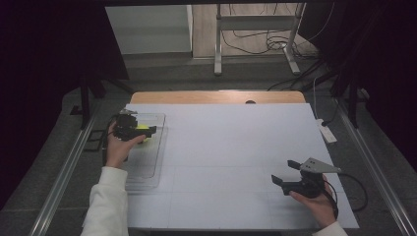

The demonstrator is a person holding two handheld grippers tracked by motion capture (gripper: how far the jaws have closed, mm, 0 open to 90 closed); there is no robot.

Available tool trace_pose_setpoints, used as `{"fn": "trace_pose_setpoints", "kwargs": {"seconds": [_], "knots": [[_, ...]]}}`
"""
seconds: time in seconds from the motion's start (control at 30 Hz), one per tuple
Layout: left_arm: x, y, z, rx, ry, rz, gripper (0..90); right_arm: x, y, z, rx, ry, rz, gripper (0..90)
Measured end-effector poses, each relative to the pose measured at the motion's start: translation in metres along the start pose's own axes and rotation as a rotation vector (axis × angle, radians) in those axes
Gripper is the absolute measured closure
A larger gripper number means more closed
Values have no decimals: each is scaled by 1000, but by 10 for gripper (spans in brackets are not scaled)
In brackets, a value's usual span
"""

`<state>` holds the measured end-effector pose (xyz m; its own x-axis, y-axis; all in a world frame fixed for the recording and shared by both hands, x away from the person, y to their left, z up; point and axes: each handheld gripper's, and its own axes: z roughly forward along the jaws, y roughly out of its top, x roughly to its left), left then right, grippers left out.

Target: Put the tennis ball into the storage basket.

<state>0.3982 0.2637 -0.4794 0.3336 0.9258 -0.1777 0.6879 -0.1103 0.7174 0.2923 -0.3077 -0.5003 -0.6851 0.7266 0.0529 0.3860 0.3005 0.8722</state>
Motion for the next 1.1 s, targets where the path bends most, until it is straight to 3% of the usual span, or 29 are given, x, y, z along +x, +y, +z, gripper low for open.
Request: {"fn": "trace_pose_setpoints", "kwargs": {"seconds": [0.13, 0.3, 0.5, 0.77, 0.9, 1.1], "knots": [[-9, -3, -3, -24, -66, -7, 135, 0, 0, 0, -1, 1, 2, 125], [-21, -9, -5, -21, -84, 29, 133, 0, 0, -1, -3, 3, 3, 125], [-34, -16, -14, -52, -133, 36, 134, 0, 0, -1, -4, 7, 5, 125], [-52, -31, -26, -70, -178, 77, 131, 0, 0, -1, -2, 7, 9, 125], [-54, -37, -41, -135, -213, 48, 139, 0, 0, 0, -2, 6, 9, 125], [-60, -45, -51, -136, -216, 75, 138, -1, 0, 0, 0, 5, 10, 125]]}}
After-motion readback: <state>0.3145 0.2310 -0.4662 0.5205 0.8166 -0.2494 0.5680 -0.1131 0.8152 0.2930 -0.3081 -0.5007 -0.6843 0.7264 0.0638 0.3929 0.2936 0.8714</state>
